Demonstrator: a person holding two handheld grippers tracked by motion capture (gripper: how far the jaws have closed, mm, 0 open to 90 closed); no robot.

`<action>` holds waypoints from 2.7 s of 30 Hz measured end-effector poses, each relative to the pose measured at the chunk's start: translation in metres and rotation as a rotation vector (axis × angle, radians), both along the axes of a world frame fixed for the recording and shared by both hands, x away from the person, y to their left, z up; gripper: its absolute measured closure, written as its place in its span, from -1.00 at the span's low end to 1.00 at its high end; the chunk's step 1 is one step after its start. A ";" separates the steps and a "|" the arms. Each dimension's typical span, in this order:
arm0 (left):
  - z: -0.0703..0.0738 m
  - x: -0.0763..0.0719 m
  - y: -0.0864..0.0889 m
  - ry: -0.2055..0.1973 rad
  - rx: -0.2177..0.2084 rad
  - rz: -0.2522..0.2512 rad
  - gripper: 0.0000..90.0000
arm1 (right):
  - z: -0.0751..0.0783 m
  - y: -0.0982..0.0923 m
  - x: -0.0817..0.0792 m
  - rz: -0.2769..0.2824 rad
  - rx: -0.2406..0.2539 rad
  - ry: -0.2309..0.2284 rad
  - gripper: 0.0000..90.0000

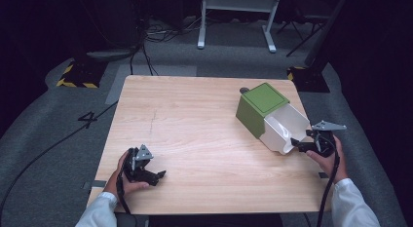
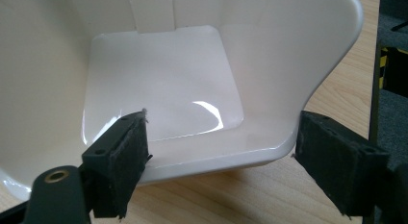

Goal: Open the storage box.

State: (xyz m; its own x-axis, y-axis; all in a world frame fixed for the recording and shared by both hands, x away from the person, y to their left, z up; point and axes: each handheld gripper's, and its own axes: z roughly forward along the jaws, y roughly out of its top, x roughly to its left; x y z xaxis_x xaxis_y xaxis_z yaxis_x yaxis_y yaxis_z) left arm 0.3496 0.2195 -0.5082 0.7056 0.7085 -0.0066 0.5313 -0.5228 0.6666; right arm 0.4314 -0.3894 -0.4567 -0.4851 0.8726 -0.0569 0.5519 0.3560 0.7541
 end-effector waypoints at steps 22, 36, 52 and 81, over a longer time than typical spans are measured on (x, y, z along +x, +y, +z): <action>0.000 0.000 0.000 0.000 0.000 0.000 -0.99 | -0.002 -0.005 -0.005 0.009 0.000 -0.012 -0.58; 0.000 0.000 0.000 0.000 0.000 0.000 -0.99 | 0.027 -0.008 -0.022 0.010 0.023 -0.104 -0.55; 0.000 0.000 0.000 -0.001 -0.001 0.001 -0.99 | 0.031 0.004 -0.063 0.136 0.038 -0.141 -0.55; 0.000 0.000 0.000 0.000 0.000 0.001 -0.99 | -0.031 -0.008 -0.096 0.176 -0.003 -0.050 -0.55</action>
